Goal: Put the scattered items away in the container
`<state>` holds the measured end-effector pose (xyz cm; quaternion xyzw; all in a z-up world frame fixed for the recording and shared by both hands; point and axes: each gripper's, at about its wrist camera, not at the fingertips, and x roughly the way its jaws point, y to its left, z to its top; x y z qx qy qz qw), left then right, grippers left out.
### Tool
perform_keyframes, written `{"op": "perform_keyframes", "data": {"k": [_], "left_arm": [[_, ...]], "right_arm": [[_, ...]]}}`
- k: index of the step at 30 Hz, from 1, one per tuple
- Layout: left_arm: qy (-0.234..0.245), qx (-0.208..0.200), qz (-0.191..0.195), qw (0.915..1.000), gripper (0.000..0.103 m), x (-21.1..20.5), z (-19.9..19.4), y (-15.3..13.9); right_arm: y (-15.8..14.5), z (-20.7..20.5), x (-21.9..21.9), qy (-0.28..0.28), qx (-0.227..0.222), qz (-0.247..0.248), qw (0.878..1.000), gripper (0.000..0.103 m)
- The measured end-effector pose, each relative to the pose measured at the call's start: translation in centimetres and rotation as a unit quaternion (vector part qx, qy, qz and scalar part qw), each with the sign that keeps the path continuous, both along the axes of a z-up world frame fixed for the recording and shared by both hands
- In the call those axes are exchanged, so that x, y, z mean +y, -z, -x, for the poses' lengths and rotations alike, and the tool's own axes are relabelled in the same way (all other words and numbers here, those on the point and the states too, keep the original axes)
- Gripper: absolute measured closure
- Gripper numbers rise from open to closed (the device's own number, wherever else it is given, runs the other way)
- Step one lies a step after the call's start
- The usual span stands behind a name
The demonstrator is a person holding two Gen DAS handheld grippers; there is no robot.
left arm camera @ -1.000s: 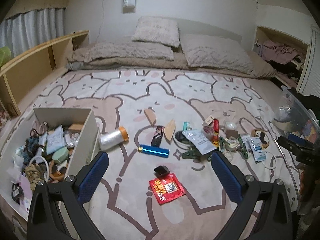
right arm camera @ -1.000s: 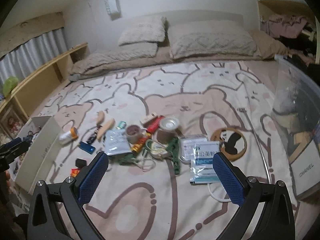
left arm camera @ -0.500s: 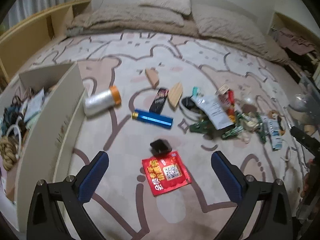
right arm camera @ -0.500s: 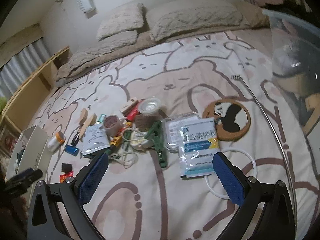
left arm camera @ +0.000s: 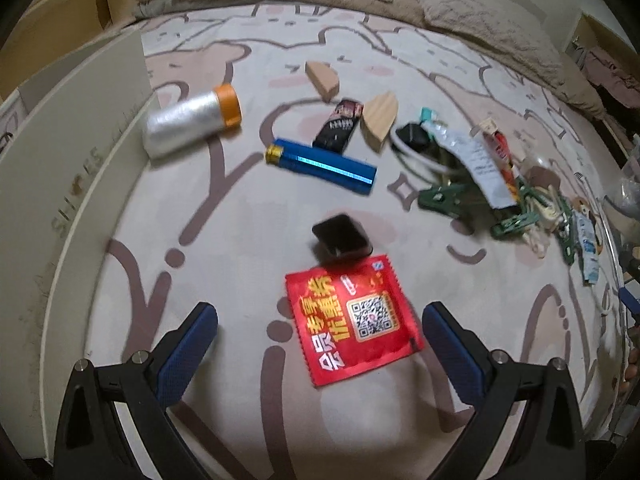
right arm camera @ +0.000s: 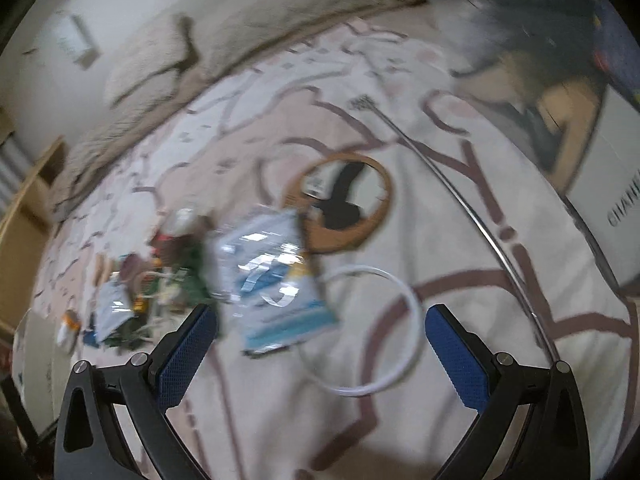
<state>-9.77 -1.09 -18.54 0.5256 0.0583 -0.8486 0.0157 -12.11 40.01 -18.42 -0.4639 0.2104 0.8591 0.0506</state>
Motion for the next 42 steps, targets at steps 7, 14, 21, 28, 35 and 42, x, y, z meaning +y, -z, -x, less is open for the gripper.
{"op": "perform_keyframes", "data": {"k": [7,14,21,28,35,42], "left_arm": [[0.013,-0.02,0.001,0.9997,0.0,0.7,0.3,1.2],[0.021,-0.022,0.023,0.9993,0.0,1.3,0.3,1.8],[0.036,-0.019,0.045,0.9982,0.0,1.9,0.3,2.4],[0.051,0.0,0.057,0.9971,0.0,2.3,0.1,2.8],[0.031,0.004,0.034,0.999,0.0,2.2,-0.7,2.2],[0.032,0.004,0.012,0.9994,0.0,2.5,-1.0,1.9]], "right_arm": [[1.3,-0.1,0.5,0.02,-0.029,-0.027,0.999,0.0],[2.3,0.3,-1.6,-0.019,-0.05,-0.093,0.994,0.0],[3.4,0.5,-3.1,-0.052,-0.067,-0.166,0.982,0.0],[3.7,0.3,-3.1,-0.042,-0.058,-0.169,0.983,0.0],[3.6,0.6,-3.5,-0.057,-0.06,-0.181,0.98,0.0],[3.7,1.5,-3.1,-0.07,-0.06,-0.175,0.98,0.0]]}}
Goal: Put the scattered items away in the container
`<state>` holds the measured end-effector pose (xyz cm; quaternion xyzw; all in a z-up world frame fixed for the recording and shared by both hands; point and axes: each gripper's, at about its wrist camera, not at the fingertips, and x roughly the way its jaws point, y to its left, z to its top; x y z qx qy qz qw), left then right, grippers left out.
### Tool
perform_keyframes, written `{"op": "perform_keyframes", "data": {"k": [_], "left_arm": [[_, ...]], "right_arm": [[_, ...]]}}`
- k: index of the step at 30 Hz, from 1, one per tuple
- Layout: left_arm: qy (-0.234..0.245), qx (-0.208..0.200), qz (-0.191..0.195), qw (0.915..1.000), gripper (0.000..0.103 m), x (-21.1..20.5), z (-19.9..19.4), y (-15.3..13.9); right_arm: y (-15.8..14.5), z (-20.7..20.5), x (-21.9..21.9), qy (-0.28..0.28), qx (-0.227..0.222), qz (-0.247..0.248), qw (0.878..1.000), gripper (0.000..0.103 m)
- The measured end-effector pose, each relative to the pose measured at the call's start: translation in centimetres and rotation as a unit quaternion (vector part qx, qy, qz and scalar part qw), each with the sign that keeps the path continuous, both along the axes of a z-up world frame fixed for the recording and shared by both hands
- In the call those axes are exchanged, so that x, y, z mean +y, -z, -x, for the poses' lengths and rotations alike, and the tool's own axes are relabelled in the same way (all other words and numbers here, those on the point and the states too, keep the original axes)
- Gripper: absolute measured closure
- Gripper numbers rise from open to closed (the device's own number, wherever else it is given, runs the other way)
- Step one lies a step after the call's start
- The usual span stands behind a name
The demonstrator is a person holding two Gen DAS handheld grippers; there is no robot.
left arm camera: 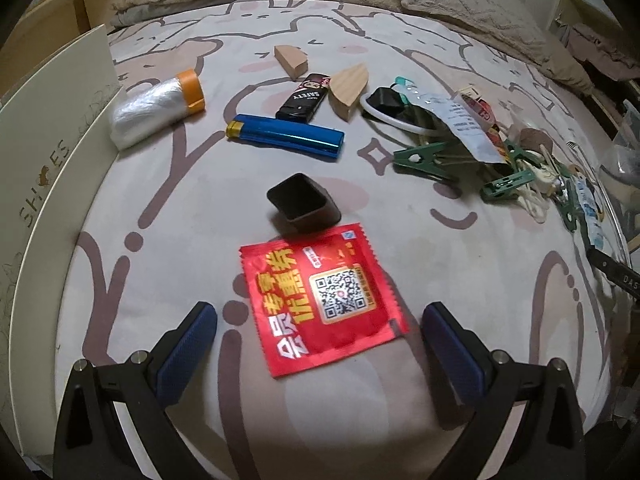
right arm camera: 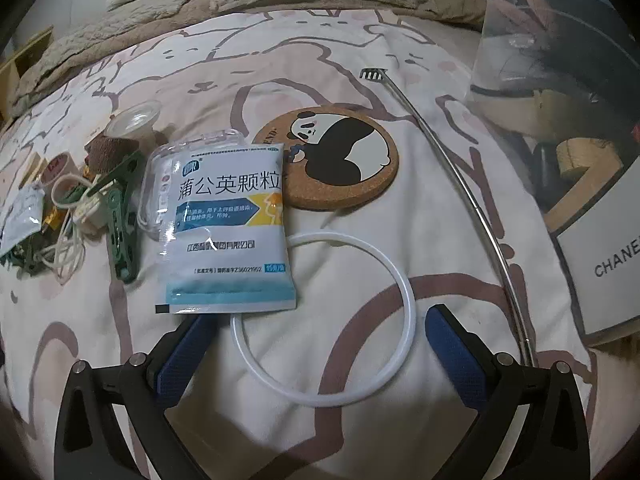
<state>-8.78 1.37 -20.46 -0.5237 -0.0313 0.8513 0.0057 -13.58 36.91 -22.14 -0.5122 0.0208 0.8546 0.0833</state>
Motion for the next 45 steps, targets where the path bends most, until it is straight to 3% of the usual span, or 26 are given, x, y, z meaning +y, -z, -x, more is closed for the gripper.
{"op": "perform_keyframes", "data": {"k": [6,9,13,15,17,22,28,32,35,36,38,40,45], "left_arm": [[0.02,-0.007,-0.006,0.9998,0.001,-0.3,0.1,0.0],[0.038,-0.01,-0.008,0.9992,0.002,-0.4,0.0,-0.1],[0.044,-0.004,-0.008,0.999,0.014,-1.0,-0.4,-0.4],[0.046,0.002,-0.024,0.9986,0.017,-1.4,-0.4,-0.6],[0.052,0.007,-0.044,0.9977,0.027,-1.6,-0.4,-0.9],[0.087,0.015,-0.064,0.9941,0.033,-1.4,-0.4,-1.6],[0.159,0.017,-0.034,0.9865,0.033,0.6,-1.0,-1.1],[0.24,0.02,-0.032,0.9701,0.033,3.3,-2.4,-1.2],[0.266,0.026,-0.003,0.9636,0.03,4.7,-3.2,-1.1],[0.265,0.027,0.005,0.9638,0.027,4.7,-3.3,-1.0],[0.247,0.027,0.019,0.9686,0.01,4.6,-3.3,-0.7],[0.217,0.022,0.017,0.9759,0.001,4.3,-3.2,-0.3],[0.177,0.017,0.002,0.9841,0.001,4.0,-2.8,-0.3]], "right_arm": [[0.1,0.2,-0.3,-0.004,-0.007,-0.005,1.0,0.0],[-0.3,-0.1,-0.8,-0.027,0.004,-0.002,1.0,0.015],[-0.7,-0.4,-2.0,-0.061,0.012,-0.004,0.998,0.019],[-1.0,-0.6,-2.6,-0.078,0.017,0.009,0.997,0.019],[-1.3,-0.9,-3.6,-0.097,0.019,0.017,0.995,0.019],[-1.7,-1.9,-7.7,-0.171,0.017,0.031,0.985,0.019],[-1.7,-3.0,-12.0,-0.239,0.017,0.032,0.97,0.019],[-1.5,-3.3,-13.0,-0.255,0.017,0.031,0.966,0.019],[-1.4,-3.0,-12.6,-0.251,0.015,0.043,0.967,0.018],[-1.4,-3.0,-12.6,-0.25,0.015,0.044,0.967,0.018],[-1.4,-3.1,-12.8,-0.25,0.015,0.04,0.967,0.018],[-1.3,-3.1,-13.0,-0.251,0.014,0.039,0.967,0.018],[-1.3,-3.1,-12.9,-0.249,0.012,0.041,0.968,0.018]]}}
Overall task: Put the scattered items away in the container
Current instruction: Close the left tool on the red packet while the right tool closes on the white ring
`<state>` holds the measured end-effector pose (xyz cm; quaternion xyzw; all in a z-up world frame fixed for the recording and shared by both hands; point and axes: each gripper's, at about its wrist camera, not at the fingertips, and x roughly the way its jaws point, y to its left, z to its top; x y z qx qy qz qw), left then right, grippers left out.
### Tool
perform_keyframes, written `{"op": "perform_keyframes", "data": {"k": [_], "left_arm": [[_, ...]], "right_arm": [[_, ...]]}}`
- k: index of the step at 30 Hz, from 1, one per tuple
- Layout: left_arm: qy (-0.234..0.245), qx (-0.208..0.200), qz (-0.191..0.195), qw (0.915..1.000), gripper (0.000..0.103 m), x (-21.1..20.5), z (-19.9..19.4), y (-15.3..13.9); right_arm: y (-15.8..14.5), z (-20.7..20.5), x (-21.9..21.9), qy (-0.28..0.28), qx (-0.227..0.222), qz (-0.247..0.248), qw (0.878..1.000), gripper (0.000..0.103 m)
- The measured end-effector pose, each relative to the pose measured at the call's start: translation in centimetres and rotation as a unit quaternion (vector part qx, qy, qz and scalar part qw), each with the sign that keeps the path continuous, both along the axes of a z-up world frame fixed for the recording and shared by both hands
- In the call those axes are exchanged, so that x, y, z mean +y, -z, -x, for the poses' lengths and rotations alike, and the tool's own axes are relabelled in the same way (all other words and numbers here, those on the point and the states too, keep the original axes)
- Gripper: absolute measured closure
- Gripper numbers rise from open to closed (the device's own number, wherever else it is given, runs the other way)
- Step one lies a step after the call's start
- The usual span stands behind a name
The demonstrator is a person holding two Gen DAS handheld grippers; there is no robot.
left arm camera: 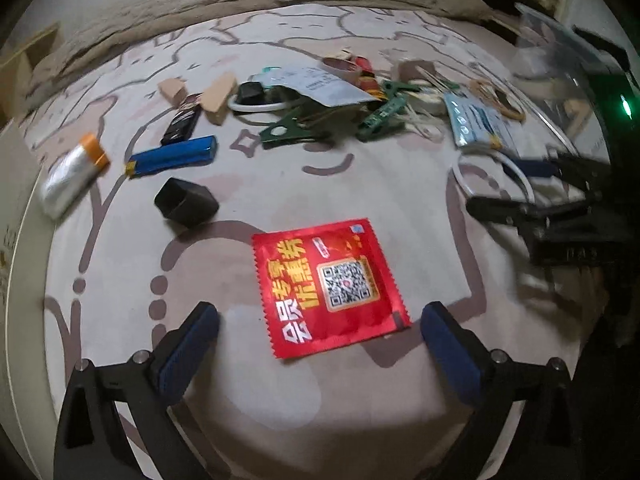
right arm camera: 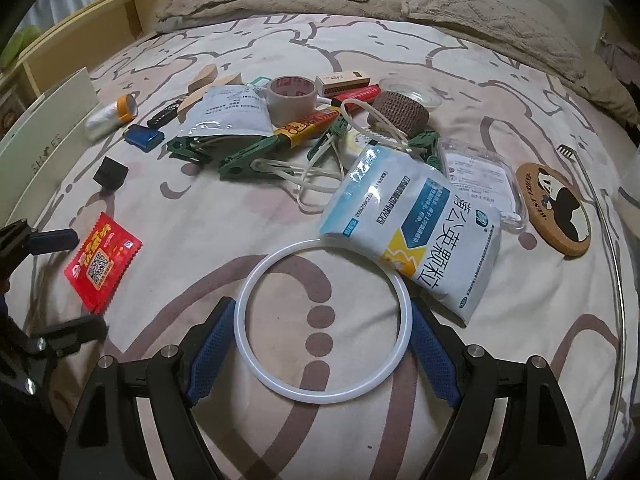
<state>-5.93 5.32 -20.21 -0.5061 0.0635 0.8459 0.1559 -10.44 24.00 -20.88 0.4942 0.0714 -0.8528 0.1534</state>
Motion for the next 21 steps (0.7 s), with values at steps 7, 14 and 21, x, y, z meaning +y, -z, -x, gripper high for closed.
{"op": "perform_keyframes", "data": {"k": [7,14,21], "left_arm": [[-0.068,-0.005,-0.037,0.997,0.001,-0.6,1.0,0.0],[-0.082,0.02,0.013,0.9963,0.001,0.9,0.8,0.7],[-0.077,0.023,0.006,0.9968,0.001,0.4,0.7,0.9]], "right_arm": [[0.3,0.3,-0.1,0.006,-0.008,0.0,1.0,0.017],[0.5,0.2,-0.1,0.005,-0.004,0.001,1.0,0.016],[0.4,0.0,-0.1,0.009,-0.001,0.001,1.0,0.016]]}}
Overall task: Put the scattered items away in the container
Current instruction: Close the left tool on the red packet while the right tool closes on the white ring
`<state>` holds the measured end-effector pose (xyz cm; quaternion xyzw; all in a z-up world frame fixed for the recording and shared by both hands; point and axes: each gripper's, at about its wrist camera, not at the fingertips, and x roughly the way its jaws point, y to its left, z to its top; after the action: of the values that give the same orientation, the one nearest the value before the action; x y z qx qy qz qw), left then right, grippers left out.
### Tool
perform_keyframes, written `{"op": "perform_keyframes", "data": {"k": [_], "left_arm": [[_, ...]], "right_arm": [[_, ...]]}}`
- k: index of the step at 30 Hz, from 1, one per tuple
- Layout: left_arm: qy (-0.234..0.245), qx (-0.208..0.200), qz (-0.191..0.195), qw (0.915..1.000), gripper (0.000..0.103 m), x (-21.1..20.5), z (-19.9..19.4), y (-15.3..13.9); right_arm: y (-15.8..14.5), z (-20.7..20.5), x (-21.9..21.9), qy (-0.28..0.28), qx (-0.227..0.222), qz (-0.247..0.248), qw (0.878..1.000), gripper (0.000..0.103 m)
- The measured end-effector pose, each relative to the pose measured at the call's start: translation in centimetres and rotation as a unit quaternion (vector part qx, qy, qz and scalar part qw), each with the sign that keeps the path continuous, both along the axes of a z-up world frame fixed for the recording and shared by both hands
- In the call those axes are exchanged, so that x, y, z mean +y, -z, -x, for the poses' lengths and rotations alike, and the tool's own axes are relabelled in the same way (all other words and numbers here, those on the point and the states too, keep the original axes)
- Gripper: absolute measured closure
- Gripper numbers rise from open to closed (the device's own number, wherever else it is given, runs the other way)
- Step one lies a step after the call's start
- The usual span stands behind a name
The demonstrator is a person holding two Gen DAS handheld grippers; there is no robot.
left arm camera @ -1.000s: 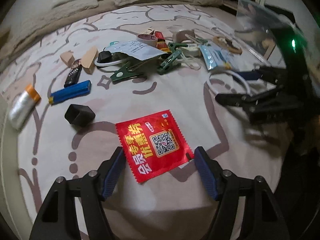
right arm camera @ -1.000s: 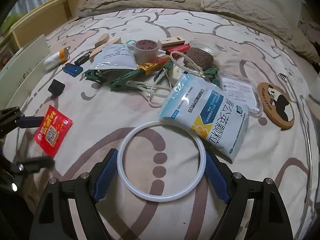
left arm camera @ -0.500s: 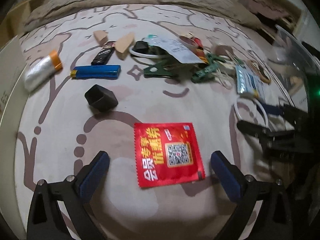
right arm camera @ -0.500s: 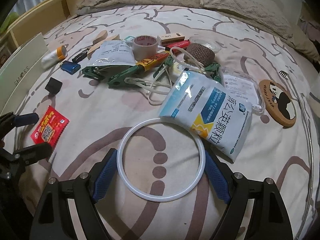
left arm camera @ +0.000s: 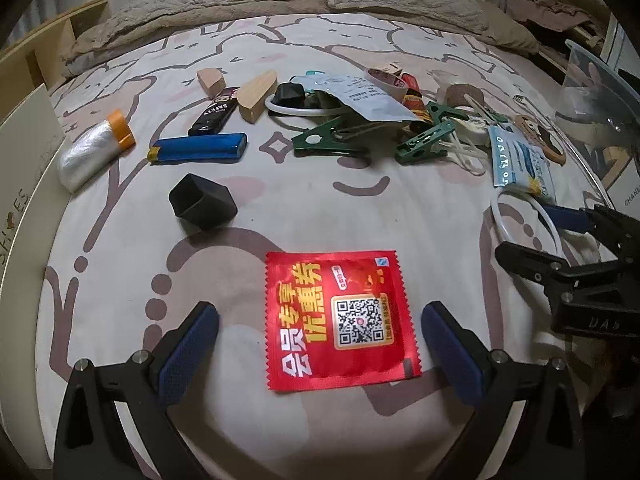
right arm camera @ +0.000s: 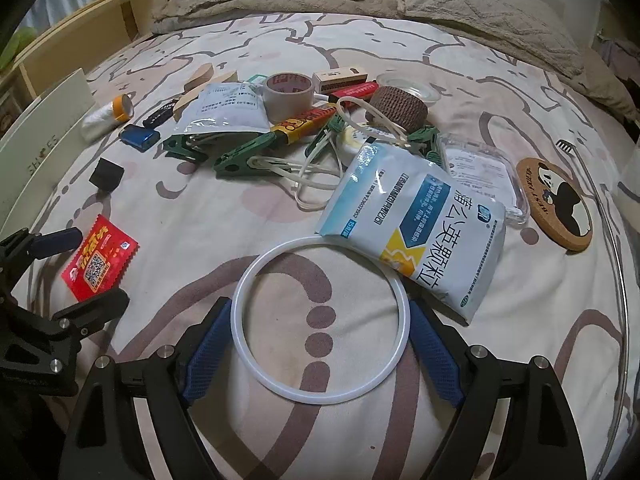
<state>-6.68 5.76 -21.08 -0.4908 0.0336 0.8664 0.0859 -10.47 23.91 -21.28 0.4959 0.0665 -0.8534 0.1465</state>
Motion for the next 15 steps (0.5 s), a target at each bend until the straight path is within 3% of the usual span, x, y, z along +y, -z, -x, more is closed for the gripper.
{"op": "perform_keyframes", "data": {"k": [11,15], "left_arm": [[-0.001,0.006,-0.006,1.0,0.001,0.0,-0.2,0.0],[-0.001,0.011,-0.003,0.9999,0.012,0.2,-0.4,-0.2]], "right_arm": [[-1.4,-0.5,0.4,0.012,0.022,0.006,1.0,0.018],[-1.9,-0.7,0.4,0.015,0.036,0.008,0.999,0.018]]}}
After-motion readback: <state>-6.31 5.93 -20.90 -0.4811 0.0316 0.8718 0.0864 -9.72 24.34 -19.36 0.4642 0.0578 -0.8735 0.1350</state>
